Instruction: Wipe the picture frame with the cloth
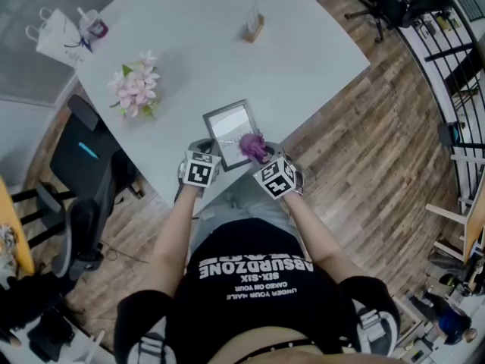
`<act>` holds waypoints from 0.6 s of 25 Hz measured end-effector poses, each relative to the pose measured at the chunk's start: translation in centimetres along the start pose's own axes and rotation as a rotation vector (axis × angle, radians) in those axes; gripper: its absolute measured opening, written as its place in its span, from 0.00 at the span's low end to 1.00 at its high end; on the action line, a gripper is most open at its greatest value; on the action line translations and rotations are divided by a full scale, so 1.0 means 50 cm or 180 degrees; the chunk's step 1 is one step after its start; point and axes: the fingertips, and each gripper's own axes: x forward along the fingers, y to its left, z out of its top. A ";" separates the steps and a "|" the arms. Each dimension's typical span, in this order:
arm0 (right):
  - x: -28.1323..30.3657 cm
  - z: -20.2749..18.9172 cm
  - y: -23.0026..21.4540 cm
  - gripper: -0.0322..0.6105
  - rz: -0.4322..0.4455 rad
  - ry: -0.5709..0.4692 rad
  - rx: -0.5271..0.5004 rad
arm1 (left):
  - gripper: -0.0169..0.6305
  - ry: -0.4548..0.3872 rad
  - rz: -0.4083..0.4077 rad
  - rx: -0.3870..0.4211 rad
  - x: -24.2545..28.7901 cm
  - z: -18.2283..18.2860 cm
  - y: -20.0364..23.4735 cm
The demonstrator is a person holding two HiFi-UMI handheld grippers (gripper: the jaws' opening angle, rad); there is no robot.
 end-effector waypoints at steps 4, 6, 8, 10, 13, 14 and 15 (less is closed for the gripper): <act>0.008 0.005 0.010 0.26 0.0099 0.0022 0.0141 | 0.05 -0.0021 0.0016 -0.0017 0.000 0.000 -0.001; 0.011 0.009 0.020 0.26 0.0142 0.0008 0.0231 | 0.05 -0.0023 0.0031 -0.0012 0.000 -0.001 0.000; 0.017 0.015 0.034 0.26 0.0186 -0.0010 0.0278 | 0.05 -0.0028 0.0033 -0.0011 0.000 -0.001 0.000; 0.022 0.023 0.051 0.26 0.0238 -0.0027 0.0267 | 0.05 -0.0032 0.0035 -0.0011 0.000 -0.001 0.000; 0.029 0.040 0.080 0.26 0.0328 -0.0045 0.0230 | 0.05 -0.0034 0.0045 -0.0006 -0.001 -0.001 0.001; 0.033 0.044 0.092 0.26 0.0357 -0.0048 0.0210 | 0.05 -0.0032 0.0046 -0.0005 0.000 -0.002 0.001; 0.037 0.048 0.103 0.26 0.0378 -0.0051 0.0187 | 0.05 -0.0031 0.0045 -0.0004 0.000 -0.002 0.001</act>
